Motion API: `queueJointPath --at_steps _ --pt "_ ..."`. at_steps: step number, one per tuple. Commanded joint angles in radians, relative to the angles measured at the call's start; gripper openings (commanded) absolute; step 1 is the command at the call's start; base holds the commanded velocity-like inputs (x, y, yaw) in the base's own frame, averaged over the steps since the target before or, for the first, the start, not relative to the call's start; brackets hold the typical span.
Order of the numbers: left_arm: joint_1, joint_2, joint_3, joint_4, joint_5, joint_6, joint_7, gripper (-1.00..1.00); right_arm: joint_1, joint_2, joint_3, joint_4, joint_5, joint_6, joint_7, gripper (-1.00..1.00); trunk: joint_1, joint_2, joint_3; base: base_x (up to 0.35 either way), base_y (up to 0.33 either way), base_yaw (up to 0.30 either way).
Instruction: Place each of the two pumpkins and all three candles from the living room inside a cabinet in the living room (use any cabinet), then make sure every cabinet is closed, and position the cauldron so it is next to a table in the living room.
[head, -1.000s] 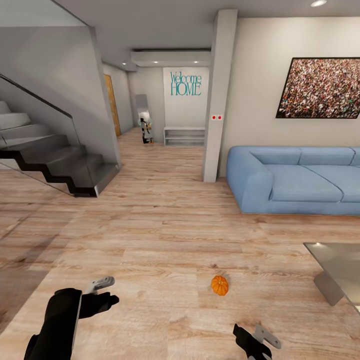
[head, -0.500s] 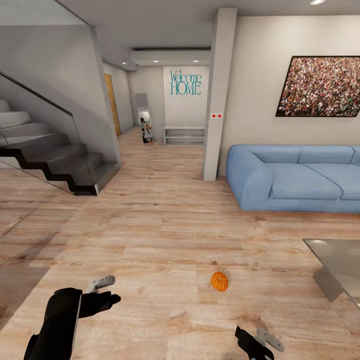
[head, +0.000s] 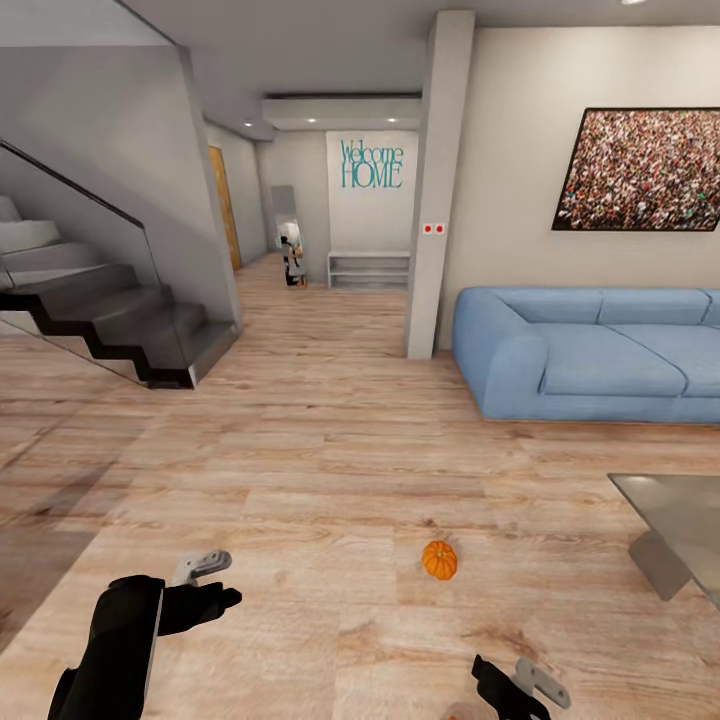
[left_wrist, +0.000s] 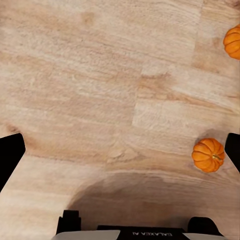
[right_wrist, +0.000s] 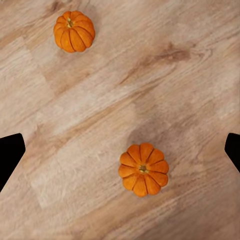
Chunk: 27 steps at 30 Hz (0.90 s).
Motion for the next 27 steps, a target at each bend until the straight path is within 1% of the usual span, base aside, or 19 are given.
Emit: queueJointPath --at_steps 1,7,8,9,10,11,12,14,16,18,19,21,27 --pt "0.000 0.000 0.000 0.000 0.000 0.000 0.000 1.00 0.000 0.000 0.000 0.000 0.000 -0.001 0.000 1.00 0.004 -0.007 -0.003 0.000 0.000 0.000" --pt "0.000 0.000 -0.001 0.000 0.001 0.000 0.000 1.00 0.000 -0.006 -0.008 0.007 -0.006 0.003 0.013 1.00 0.027 -0.049 -0.022 0.000 0.000 0.000" --pt "0.000 0.000 0.000 0.000 0.001 0.000 0.000 1.00 0.000 -0.011 -0.016 0.014 -0.008 0.004 0.019 1.00 0.031 -0.056 -0.025 0.000 0.000 0.000" --pt "0.000 0.000 0.000 0.000 0.002 0.000 0.000 1.00 0.000 -0.023 -0.028 0.026 -0.013 0.006 0.029 1.00 0.035 -0.063 -0.028 0.000 0.000 0.000" --pt "0.000 0.000 0.001 0.000 0.002 0.000 0.000 1.00 -0.001 -0.039 -0.047 0.042 -0.019 0.008 0.052 1.00 0.038 -0.070 -0.031 0.000 0.000 0.000" --pt "0.000 0.000 0.002 0.000 0.002 0.000 0.000 1.00 -0.001 -0.061 -0.080 0.067 -0.028 0.010 0.104 1.00 0.042 -0.077 -0.035 0.000 0.000 0.000" --pt "0.000 0.000 0.002 0.000 0.002 0.000 0.000 1.00 -0.001 -0.075 -0.105 0.086 -0.032 0.012 0.156 1.00 0.046 -0.084 -0.038 0.000 0.000 0.000" --pt "0.000 0.000 0.004 0.000 0.003 0.000 0.000 1.00 -0.001 -0.098 -0.156 0.127 -0.037 0.024 0.281 1.00 0.054 -0.098 -0.044 0.000 0.000 0.000" --pt "0.000 0.000 0.006 0.000 0.006 0.000 0.000 1.00 -0.001 -0.118 -0.200 0.158 -0.039 0.053 0.398 1.00 0.061 -0.112 -0.050 0.000 0.000 0.000" --pt "0.000 0.000 0.006 0.000 0.009 0.000 0.000 1.00 -0.002 -0.135 -0.235 0.171 -0.039 0.077 0.476 1.00 0.069 -0.126 -0.056 0.000 0.000 0.000" --pt "0.000 0.000 0.005 0.000 0.009 0.000 0.000 1.00 -0.002 -0.140 -0.247 0.174 -0.039 0.082 0.498 1.00 0.073 -0.133 -0.060 0.000 0.000 0.000" --pt "0.000 0.000 0.004 0.000 0.011 0.000 0.000 1.00 -0.002 -0.144 -0.262 0.178 -0.038 0.087 0.522 1.00 0.081 -0.147 -0.066 0.000 0.000 0.000" --pt "0.000 0.000 0.003 0.000 0.013 0.000 -0.004 1.00 -0.002 -0.148 -0.269 0.180 -0.035 0.084 0.535 1.00 0.104 -0.189 -0.085 0.000 0.000 0.000"
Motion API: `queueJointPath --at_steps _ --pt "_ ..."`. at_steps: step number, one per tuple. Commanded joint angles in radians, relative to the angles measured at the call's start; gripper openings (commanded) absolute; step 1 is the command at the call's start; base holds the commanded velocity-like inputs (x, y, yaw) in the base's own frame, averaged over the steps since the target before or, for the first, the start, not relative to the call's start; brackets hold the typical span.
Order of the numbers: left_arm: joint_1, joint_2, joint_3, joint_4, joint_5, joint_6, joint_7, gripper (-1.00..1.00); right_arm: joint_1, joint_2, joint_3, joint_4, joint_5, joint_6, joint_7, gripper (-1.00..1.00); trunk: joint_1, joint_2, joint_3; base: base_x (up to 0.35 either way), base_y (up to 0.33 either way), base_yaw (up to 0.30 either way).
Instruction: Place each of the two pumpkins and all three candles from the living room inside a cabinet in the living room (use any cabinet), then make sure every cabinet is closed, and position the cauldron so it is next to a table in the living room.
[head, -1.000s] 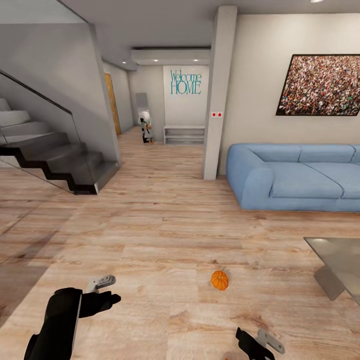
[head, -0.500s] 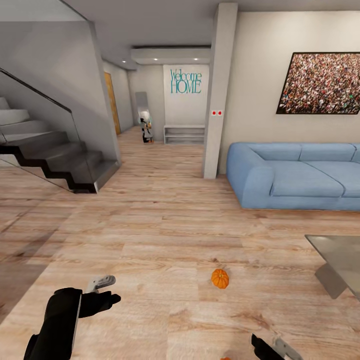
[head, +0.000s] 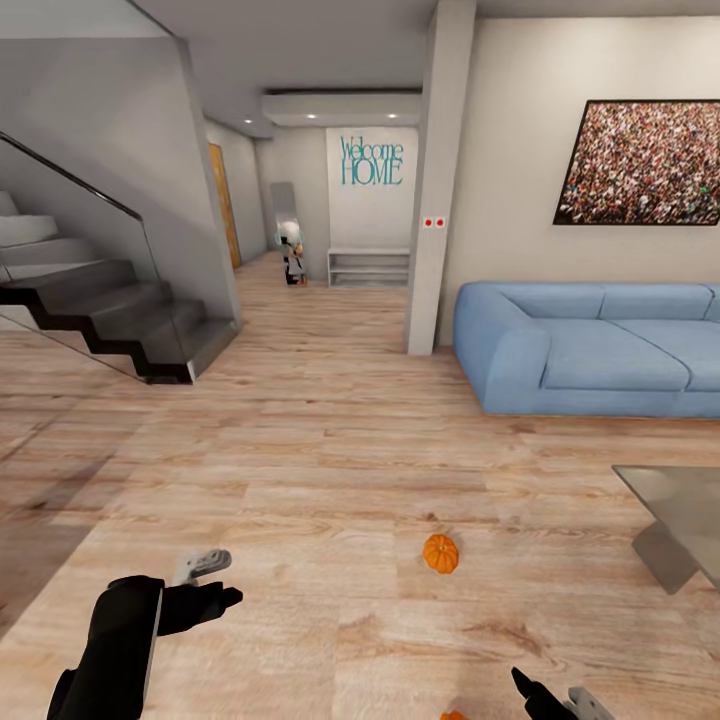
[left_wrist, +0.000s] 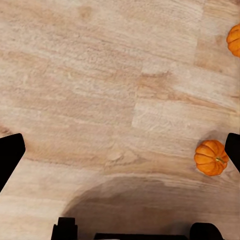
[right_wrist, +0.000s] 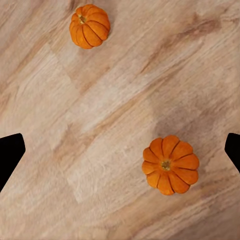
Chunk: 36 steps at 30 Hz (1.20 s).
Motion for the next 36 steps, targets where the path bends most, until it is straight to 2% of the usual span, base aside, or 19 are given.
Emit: queueJointPath --at_steps 1,8,14,18,19,21,23,24,26,28,30,32,36 --pt "0.000 0.000 0.000 0.000 0.000 0.000 -0.001 1.00 0.000 0.000 0.000 0.000 0.000 0.000 0.000 1.00 0.004 -0.007 -0.003 0.000 0.000 0.000" --pt "0.000 0.000 0.001 0.000 -0.007 0.000 -0.055 1.00 0.000 -0.001 -0.001 0.000 0.003 -0.001 0.004 1.00 0.031 -0.056 -0.025 0.000 0.000 0.000" --pt "0.000 0.002 0.009 0.000 -0.005 0.001 -0.068 1.00 0.000 -0.001 -0.001 0.000 0.005 0.002 0.006 1.00 0.054 -0.098 -0.044 0.000 0.000 0.000" --pt "0.000 0.015 0.013 0.000 -0.003 0.002 -0.083 1.00 0.000 -0.002 -0.001 0.000 0.003 0.005 0.007 1.00 0.069 -0.126 -0.056 0.000 0.000 0.000" --pt "0.000 0.029 0.014 0.000 -0.003 0.002 -0.102 1.00 0.000 -0.002 -0.001 0.000 0.003 0.006 0.008 1.00 0.073 -0.133 -0.060 0.000 0.000 0.000" --pt "0.000 0.075 0.016 0.000 -0.002 0.003 -0.174 1.00 0.000 -0.002 -0.001 0.000 0.002 0.007 0.009 1.00 0.081 -0.147 -0.066 0.000 0.000 0.000" --pt "0.000 0.125 0.017 0.000 -0.001 0.003 -0.287 1.00 0.000 -0.005 -0.001 0.000 0.001 0.009 0.010 1.00 0.088 -0.161 -0.072 0.000 0.000 0.000" --pt "0.000 0.136 0.017 0.000 -0.002 0.003 -0.319 1.00 0.000 -0.007 -0.001 0.000 0.000 0.009 0.010 1.00 0.092 -0.168 -0.075 0.000 0.000 0.000" --pt "0.000 0.182 0.021 0.000 -0.003 0.003 -0.447 1.00 0.000 -0.020 -0.001 0.000 -0.002 0.010 0.010 1.00 0.100 -0.182 -0.082 0.000 0.000 0.000" --pt "0.000 0.228 0.041 0.000 -0.004 0.003 -0.546 1.00 0.000 -0.038 -0.001 0.001 -0.004 0.010 0.014 1.00 0.107 -0.196 -0.088 0.000 0.000 0.000" --pt "0.000 0.270 0.068 0.000 -0.003 0.002 -0.608 1.00 0.000 -0.051 -0.002 0.002 -0.005 0.012 0.027 1.00 0.115 -0.210 -0.094 0.000 0.000 0.000" --pt "0.000 0.292 0.084 0.000 -0.002 0.002 -0.646 1.00 0.000 -0.056 -0.002 0.005 -0.006 0.014 0.036 1.00 0.123 -0.224 -0.100 0.000 0.000 0.000" --pt "0.000 0.305 0.092 0.000 -0.001 0.002 -0.712 1.00 0.000 -0.057 -0.002 0.007 -0.005 0.016 0.042 1.00 0.138 -0.252 -0.113 0.000 0.000 0.000"
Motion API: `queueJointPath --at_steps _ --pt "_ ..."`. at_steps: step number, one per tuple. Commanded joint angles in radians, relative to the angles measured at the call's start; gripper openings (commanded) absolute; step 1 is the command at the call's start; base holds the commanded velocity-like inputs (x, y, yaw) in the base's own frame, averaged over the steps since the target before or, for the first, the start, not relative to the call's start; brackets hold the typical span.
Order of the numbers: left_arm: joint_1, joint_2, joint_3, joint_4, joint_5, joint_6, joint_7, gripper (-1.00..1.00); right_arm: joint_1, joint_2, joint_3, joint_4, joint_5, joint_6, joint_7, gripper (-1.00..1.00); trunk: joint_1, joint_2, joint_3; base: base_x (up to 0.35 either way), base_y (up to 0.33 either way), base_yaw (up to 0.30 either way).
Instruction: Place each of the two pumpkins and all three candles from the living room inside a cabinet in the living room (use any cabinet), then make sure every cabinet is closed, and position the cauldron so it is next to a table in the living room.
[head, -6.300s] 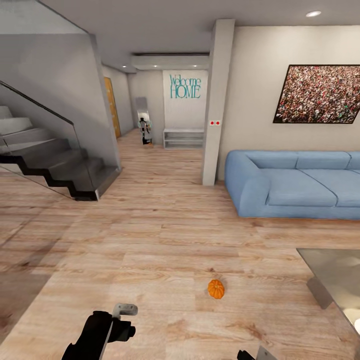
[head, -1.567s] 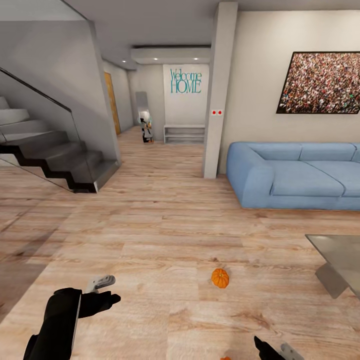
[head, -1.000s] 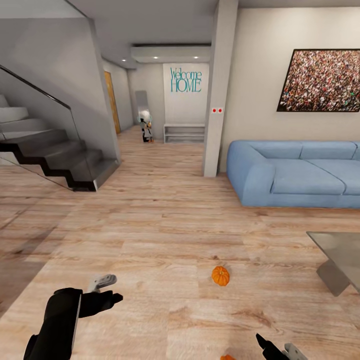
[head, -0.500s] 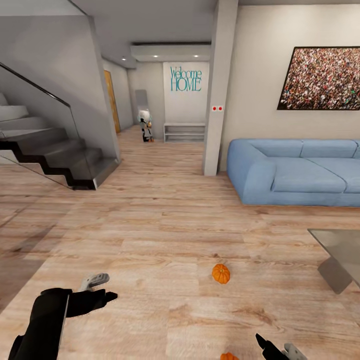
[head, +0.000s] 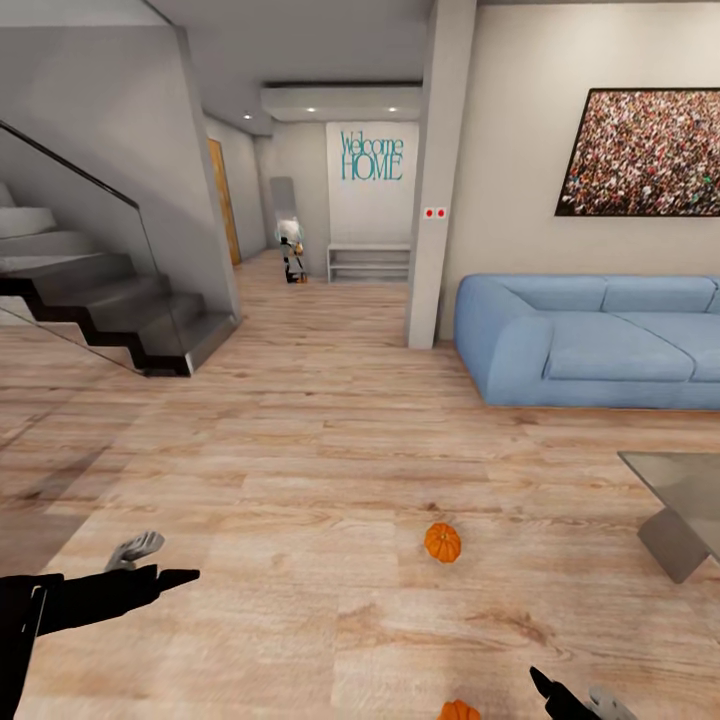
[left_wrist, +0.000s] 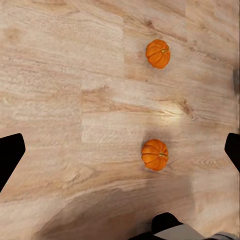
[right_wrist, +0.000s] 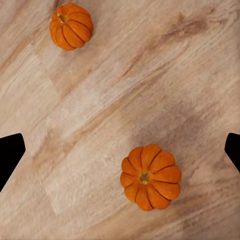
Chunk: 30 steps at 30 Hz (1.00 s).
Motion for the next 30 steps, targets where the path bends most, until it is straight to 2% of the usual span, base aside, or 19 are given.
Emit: queueJointPath --at_steps 1,7,20,30 --pt "0.000 0.001 0.000 0.000 0.000 0.000 -0.011 1.00 0.000 0.000 0.000 0.000 0.000 0.000 0.000 1.00 0.004 -0.007 -0.003 0.000 0.000 0.000" --pt "0.000 0.001 0.001 0.001 -0.001 -0.001 -0.029 1.00 0.000 0.007 0.001 0.000 0.003 -0.001 -0.005 1.00 0.027 -0.049 -0.022 0.000 0.000 0.000" --pt "0.000 -0.006 -0.007 0.005 -0.010 -0.003 -0.028 1.00 0.000 0.010 0.004 0.000 0.007 -0.002 -0.008 1.00 0.077 -0.140 -0.063 0.000 0.000 0.000" --pt "0.000 -0.008 -0.008 0.009 0.000 -0.002 -0.030 1.00 0.000 0.013 0.009 0.000 0.010 -0.002 -0.010 1.00 0.115 -0.210 -0.094 0.000 0.000 0.000"
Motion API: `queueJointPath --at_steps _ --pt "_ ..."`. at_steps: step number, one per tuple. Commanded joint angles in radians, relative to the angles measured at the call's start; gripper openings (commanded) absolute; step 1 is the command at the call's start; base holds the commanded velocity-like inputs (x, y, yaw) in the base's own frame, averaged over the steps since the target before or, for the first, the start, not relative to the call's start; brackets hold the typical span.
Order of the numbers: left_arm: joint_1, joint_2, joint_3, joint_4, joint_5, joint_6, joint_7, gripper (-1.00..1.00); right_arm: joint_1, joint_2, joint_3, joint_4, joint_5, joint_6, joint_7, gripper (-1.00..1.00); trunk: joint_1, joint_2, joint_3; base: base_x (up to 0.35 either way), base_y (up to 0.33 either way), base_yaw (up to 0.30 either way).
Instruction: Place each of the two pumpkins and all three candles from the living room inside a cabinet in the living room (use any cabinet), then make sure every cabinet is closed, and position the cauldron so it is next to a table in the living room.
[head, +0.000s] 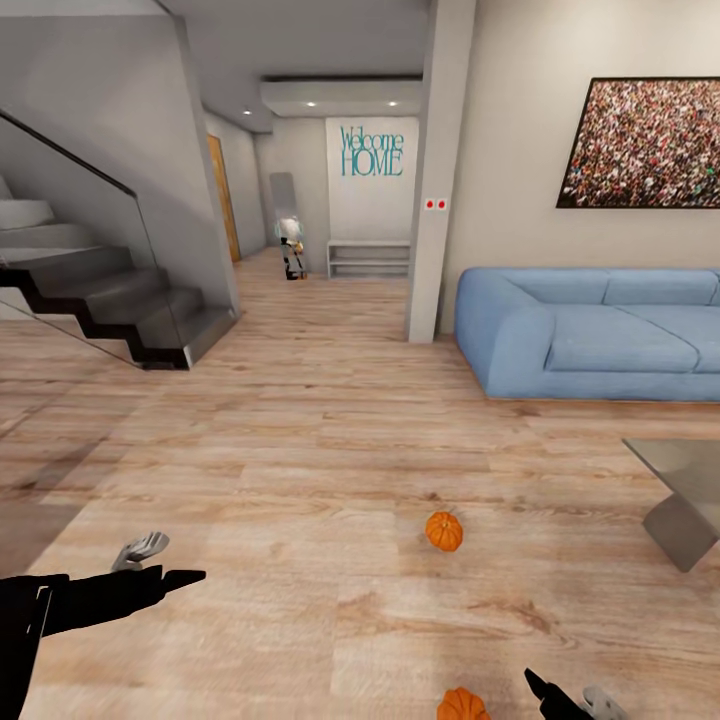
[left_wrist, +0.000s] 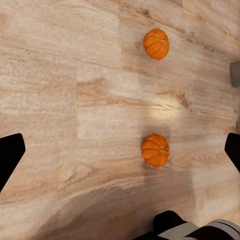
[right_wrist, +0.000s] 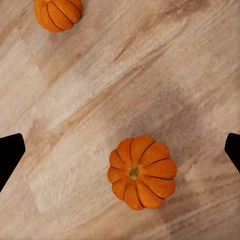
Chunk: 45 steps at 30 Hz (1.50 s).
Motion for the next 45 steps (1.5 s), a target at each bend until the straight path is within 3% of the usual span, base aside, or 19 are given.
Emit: queueJointPath --at_steps 1,26,31,45 --pt "0.000 0.000 0.000 0.000 0.001 0.000 0.000 1.00 0.000 0.000 0.000 0.000 0.000 0.000 0.000 1.00 0.004 -0.007 -0.003 0.000 0.000 0.000" --pt "0.000 0.001 0.000 0.000 -0.003 -0.001 0.000 1.00 0.000 0.000 0.002 -0.001 0.002 -0.001 0.000 1.00 0.100 -0.182 -0.082 0.000 0.000 0.000" --pt "0.000 -0.016 -0.018 0.000 -0.012 -0.002 0.003 1.00 0.000 -0.001 0.003 -0.001 0.004 0.001 0.001 1.00 0.119 -0.217 -0.097 0.000 0.000 0.000" --pt "0.000 -0.020 -0.024 0.001 -0.014 -0.004 0.009 1.00 0.000 -0.002 0.001 -0.001 0.001 0.002 0.000 1.00 0.173 -0.315 -0.141 0.000 0.000 0.000"
